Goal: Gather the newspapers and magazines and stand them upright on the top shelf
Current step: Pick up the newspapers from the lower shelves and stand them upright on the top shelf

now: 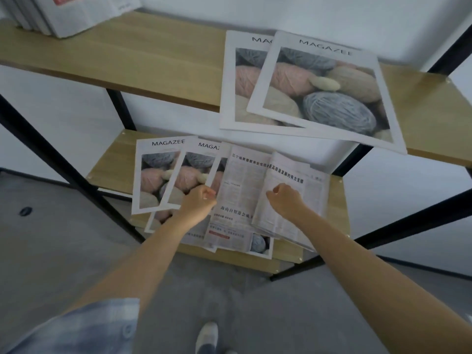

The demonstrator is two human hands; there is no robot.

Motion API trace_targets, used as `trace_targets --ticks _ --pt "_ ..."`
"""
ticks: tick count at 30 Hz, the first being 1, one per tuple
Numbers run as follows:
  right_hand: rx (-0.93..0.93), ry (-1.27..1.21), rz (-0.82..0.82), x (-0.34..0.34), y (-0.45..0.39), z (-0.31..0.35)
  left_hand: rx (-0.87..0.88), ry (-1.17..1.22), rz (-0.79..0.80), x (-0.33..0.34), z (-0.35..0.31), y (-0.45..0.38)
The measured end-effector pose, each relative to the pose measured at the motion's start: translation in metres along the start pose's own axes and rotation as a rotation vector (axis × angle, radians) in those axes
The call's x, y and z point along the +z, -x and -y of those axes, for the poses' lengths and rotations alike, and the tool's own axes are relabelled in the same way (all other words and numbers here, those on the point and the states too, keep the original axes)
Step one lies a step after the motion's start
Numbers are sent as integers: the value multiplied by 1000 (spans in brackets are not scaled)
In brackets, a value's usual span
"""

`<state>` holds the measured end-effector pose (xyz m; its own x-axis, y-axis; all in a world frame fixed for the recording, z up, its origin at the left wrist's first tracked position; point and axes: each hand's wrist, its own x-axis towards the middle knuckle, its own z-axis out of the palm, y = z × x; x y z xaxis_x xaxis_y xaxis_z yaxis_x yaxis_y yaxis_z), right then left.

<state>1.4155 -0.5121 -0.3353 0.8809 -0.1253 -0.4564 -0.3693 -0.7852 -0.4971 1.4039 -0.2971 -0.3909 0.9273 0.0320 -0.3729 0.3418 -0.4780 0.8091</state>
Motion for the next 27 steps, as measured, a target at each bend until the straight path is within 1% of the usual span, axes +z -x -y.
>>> trace_targets --ticks 4,6,10,12,17,20,22,24,27 --pt "175 -7 12 18 -42 -2 -37 -60 32 14 -1 -30" --pt "253 61 3 28 -55 -1 -21 -88 27 21 1 -43" --pt "311 199 -53 49 -66 2 -14 -81 -39 33 6 -56" --pt "320 285 -51 59 -71 3 -21 -60 -50 38 7 -58" --pt "318 384 -39 62 -78 0 -75 -2 -10 41 3 -68" --pt "335 367 -20 59 -80 -4 -85 65 -38 43 0 -72" --pt "350 280 -31 54 -78 -10 -100 127 -52 45 -2 -74" --pt "354 150 -73 46 -75 -18 -125 182 1 50 -5 -74" --pt "397 37 -196 33 -76 -30 -223 242 144 57 -9 -71"
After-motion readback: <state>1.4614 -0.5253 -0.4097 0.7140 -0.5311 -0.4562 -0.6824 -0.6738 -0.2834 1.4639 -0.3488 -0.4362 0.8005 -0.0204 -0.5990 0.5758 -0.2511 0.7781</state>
